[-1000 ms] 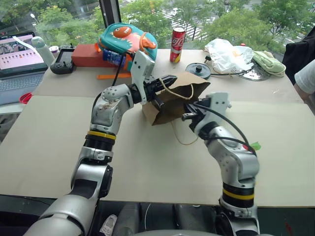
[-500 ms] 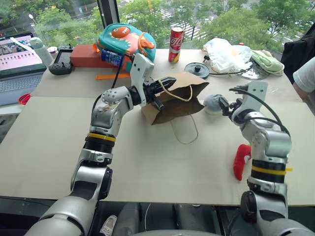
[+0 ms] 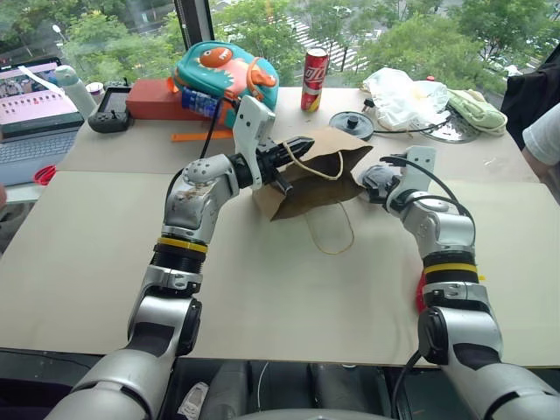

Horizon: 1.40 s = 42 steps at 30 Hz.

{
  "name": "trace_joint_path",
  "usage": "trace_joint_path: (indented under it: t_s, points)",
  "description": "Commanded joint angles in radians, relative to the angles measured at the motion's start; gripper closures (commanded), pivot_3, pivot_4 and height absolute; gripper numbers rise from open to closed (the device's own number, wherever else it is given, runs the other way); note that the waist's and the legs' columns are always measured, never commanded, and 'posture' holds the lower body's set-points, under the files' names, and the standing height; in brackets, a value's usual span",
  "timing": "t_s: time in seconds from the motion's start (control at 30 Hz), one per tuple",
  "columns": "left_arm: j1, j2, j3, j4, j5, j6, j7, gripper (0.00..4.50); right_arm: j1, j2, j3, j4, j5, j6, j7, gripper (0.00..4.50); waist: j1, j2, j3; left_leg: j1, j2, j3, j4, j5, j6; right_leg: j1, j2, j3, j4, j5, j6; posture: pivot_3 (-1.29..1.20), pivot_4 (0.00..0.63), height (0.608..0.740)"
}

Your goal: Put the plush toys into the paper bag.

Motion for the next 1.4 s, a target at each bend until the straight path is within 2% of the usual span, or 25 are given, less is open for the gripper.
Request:
trace_joint_path:
  t_s: [0.03,0.17,0.2,0.33,0.37,0.43,0.57,0.67,0.87,0.97,1.1,1.27,1.4]
  points:
    - [-0.009,0.003,0.008,-0.025,-0.011,-0.018,-0.002,4.50,0.014,0.013,-0.015,-0.043,0.021,-0.020,0.008,1.09,-0.002,0.000,0.000,0.000,0.000,0.000,0.000,0.000,0.000,0.000,0.000,0.000,0.000,0.000,0.000,0.00,0.150,0.739]
    - [-0.008,0.002,0.007,-0.025,-0.012,-0.018,-0.003,4.50,0.035,0.028,-0.030,-0.088,0.045,-0.002,0.018,2.42,-0.002,0.000,0.000,0.000,0.000,0.000,0.000,0.000,0.000,0.000,0.000,0.000,0.000,0.000,0.000,0.00,0.150,0.739]
    - [-0.009,0.003,0.007,-0.023,-0.011,-0.019,-0.003,4.50,0.039,0.030,-0.032,-0.095,0.048,0.001,0.020,2.91,-0.002,0.000,0.000,0.000,0.000,0.000,0.000,0.000,0.000,0.000,0.000,0.000,0.000,0.000,0.000,0.00,0.150,0.739]
    - [-0.010,0.003,0.008,-0.017,-0.011,-0.024,-0.005,4.50,0.055,0.036,-0.047,-0.139,0.073,0.005,0.015,4.15,-0.001,0.000,0.000,0.000,0.000,0.000,0.000,0.000,0.000,0.000,0.000,0.000,0.000,0.000,0.000,0.00,0.150,0.739]
    - [-0.010,0.002,0.008,-0.016,-0.010,-0.024,-0.004,4.50,0.060,0.037,-0.063,-0.162,0.086,0.012,0.007,4.30,-0.002,0.000,0.000,0.000,0.000,0.000,0.000,0.000,0.000,0.000,0.000,0.000,0.000,0.000,0.000,0.00,0.150,0.739]
    - [-0.008,0.002,0.008,-0.018,-0.011,-0.024,-0.003,4.50,0.068,0.038,-0.084,-0.194,0.102,0.026,-0.004,4.30,0.000,0.000,0.000,0.000,0.000,0.000,0.000,0.000,0.000,0.000,0.000,0.000,0.000,0.000,0.000,0.00,0.150,0.739]
    - [-0.015,-0.015,0.027,-0.002,-0.030,-0.007,0.013,4.50,0.165,-0.043,-0.231,-0.657,0.187,0.221,-0.098,4.30,0.015,0.004,0.001,-0.004,-0.001,-0.002,0.000,0.000,0.000,-0.001,-0.001,-0.001,0.000,0.000,0.000,0.00,0.150,0.739]
    - [-0.012,-0.018,0.029,-0.001,-0.031,-0.003,0.012,4.50,0.193,-0.056,-0.285,-0.801,0.244,0.327,-0.137,4.30,0.021,0.006,0.000,-0.010,-0.001,-0.003,0.001,0.000,0.000,-0.004,-0.001,-0.001,0.001,0.001,0.001,0.00,0.150,0.739]
    - [-0.017,-0.032,0.048,0.002,-0.053,0.025,0.030,4.50,0.262,-0.056,-0.390,-1.097,0.442,0.620,-0.153,4.30,0.009,0.006,0.000,-0.007,-0.001,-0.003,0.000,0.000,0.001,-0.002,0.000,-0.001,-0.002,0.001,0.001,0.00,0.150,0.739]
    - [-0.027,-0.042,0.057,-0.003,-0.077,0.054,0.042,4.50,0.277,0.007,-0.376,-1.197,0.524,0.729,-0.182,4.30,0.003,0.006,0.000,-0.006,-0.001,-0.002,0.001,0.000,0.001,-0.002,0.000,0.000,-0.002,0.001,0.002,0.00,0.150,0.739]
    - [-0.046,-0.056,0.081,-0.010,-0.114,0.106,0.065,4.50,0.275,0.099,-0.322,-1.255,0.554,0.793,-0.221,4.30,0.002,0.006,0.000,-0.003,0.000,-0.002,0.001,0.000,0.000,-0.001,0.001,0.000,-0.001,0.000,0.002,0.00,0.150,0.739]
    - [-0.066,-0.064,0.102,-0.034,-0.153,0.156,0.093,4.50,0.273,0.225,-0.175,-1.247,0.537,0.797,-0.266,4.30,0.004,0.006,0.000,-0.004,0.000,-0.002,0.001,0.000,0.000,-0.001,0.001,0.000,-0.002,0.000,0.002,0.00,0.150,0.739]
    - [-0.066,-0.065,0.103,-0.049,-0.163,0.172,0.104,4.50,0.274,0.241,-0.106,-1.197,0.492,0.751,-0.269,4.30,0.005,0.006,0.000,-0.005,0.000,-0.002,0.001,0.000,0.000,-0.002,0.001,0.000,-0.001,0.000,0.002,0.00,0.150,0.739]
